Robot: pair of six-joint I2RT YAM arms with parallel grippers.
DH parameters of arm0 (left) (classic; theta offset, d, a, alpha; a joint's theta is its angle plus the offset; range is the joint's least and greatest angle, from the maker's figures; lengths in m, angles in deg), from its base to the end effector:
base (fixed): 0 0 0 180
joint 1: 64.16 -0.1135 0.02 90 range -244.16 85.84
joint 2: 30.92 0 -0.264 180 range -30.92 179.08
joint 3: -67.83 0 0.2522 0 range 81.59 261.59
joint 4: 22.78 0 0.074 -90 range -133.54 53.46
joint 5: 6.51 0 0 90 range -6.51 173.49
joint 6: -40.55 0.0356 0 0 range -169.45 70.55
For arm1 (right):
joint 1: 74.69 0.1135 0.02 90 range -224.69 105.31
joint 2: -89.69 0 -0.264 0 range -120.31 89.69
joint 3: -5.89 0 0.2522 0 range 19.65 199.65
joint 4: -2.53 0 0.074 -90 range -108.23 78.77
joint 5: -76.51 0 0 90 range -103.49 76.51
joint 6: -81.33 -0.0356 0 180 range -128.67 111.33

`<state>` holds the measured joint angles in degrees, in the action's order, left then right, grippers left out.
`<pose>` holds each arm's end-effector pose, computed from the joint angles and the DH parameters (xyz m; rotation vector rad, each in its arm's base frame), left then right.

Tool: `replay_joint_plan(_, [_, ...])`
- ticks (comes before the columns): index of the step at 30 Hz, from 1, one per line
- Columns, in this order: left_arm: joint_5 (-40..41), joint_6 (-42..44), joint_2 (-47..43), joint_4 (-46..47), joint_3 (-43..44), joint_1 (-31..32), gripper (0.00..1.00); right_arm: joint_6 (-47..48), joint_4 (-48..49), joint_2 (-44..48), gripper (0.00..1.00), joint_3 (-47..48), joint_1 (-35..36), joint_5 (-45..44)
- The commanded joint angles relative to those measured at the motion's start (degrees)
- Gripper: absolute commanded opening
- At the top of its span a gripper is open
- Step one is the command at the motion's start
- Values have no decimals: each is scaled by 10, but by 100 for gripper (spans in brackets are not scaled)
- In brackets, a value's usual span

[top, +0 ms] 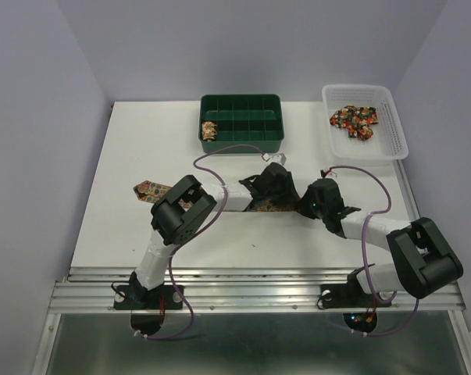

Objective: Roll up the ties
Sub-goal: Roll the tie

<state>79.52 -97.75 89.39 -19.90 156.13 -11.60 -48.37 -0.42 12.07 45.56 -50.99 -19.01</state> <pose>0.2794 -0.3689 0.1544 0.1316 2.2846 -1.0867 0.2257 0.0953 0.1446 0.3742 2.2945 0.4626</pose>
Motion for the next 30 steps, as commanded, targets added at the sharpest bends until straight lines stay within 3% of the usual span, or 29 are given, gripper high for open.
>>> replay_joint_plan(1, [25,22,20,-41,46,10,49,1,23,0,18,-13,5,15])
replay_joint_plan(5, [27,35,40,-54,55,18,42,-2,18,10,18,-12,5,10])
replay_joint_plan(9, [67,33,39,-75,45,22,22,-5,14,27,20,-14,5,8])
replay_joint_plan(12, [70,35,36,-76,37,22,16,-5,4,38,21,-10,5,0])
replay_joint_plan(19, [92,38,23,-73,21,29,15,-20,-45,89,32,14,5,-21])
replay_joint_plan(23, [106,42,15,-71,16,37,15,-40,-127,145,39,34,5,-107])
replay_joint_plan(30, [128,44,9,-71,11,45,15,-91,-204,201,66,36,-3,-210])
